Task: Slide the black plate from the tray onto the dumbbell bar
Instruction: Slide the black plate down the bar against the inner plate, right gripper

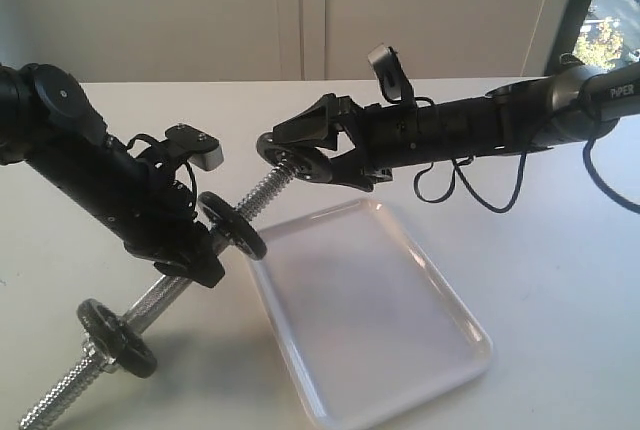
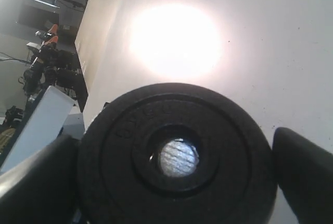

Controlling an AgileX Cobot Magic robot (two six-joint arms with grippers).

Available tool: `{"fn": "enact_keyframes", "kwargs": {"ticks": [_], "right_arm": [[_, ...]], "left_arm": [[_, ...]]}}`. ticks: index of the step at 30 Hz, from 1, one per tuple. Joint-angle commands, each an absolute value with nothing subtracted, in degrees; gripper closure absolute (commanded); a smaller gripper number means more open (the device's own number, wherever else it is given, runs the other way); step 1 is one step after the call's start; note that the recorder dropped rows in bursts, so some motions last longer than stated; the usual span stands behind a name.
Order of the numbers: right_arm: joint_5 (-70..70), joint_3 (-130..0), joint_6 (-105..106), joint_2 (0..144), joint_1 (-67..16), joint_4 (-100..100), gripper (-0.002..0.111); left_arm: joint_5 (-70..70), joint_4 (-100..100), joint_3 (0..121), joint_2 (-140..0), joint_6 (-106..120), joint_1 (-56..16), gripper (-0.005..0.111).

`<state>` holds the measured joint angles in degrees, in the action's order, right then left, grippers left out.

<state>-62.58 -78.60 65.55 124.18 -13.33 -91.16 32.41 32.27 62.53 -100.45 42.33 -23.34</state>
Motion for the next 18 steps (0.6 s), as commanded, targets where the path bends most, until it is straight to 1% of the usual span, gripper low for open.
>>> {"fn": "enact_keyframes", "kwargs": {"ticks": [1,18], "right_arm": [[-70.0,-77.7,67.1,122.8,-15.7,-95.9,0.108],[-70.0,-73.2,72.2,122.8,-18.4,-99.9,0.108]], "left_arm": [[30.1,38.1,63.7,-99.0,41.7,-23.5,0.107],[28.7,39.1,63.7,-99.0,40.9,-23.5,0.107]]}}
